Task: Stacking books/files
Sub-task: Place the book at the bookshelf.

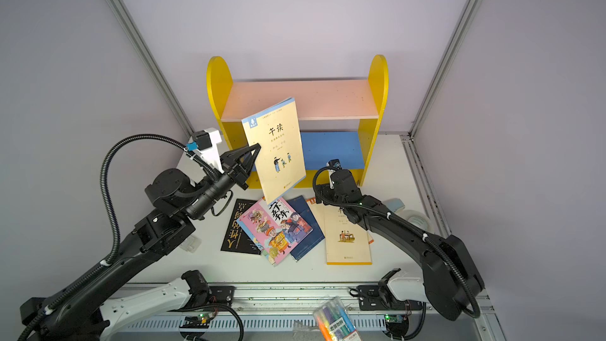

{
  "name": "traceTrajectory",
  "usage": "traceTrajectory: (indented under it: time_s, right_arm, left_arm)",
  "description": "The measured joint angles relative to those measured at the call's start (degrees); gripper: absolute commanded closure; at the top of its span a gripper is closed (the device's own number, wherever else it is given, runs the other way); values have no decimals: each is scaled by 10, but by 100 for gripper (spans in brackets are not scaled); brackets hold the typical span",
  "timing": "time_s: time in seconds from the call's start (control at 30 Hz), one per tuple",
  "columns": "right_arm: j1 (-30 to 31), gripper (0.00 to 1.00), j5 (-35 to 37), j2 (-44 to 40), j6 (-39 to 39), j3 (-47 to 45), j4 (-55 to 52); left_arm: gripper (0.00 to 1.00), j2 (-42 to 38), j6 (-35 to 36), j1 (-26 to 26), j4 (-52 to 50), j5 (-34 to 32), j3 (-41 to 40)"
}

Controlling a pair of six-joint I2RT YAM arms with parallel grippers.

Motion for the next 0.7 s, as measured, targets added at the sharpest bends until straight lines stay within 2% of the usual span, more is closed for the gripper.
traceTrajectory:
  time_s: [0.27,0.4,0.53,0.7]
  right_arm:
    - [0,2,0,-3,-4,-9,1]
    - [0,2,-7,-6,-4,-17,1]
    - [0,2,-14,-14,-4,-28,2]
    - [0,2,-26,-16,-3,-35,5]
  left_arm:
    - [100,132,-2,26,75,-10,130]
    - [100,193,-53,69,122,-32,181]
    - [100,253,-115,100,156,-85,231]
    - [100,289,-132,102,173,-172,255]
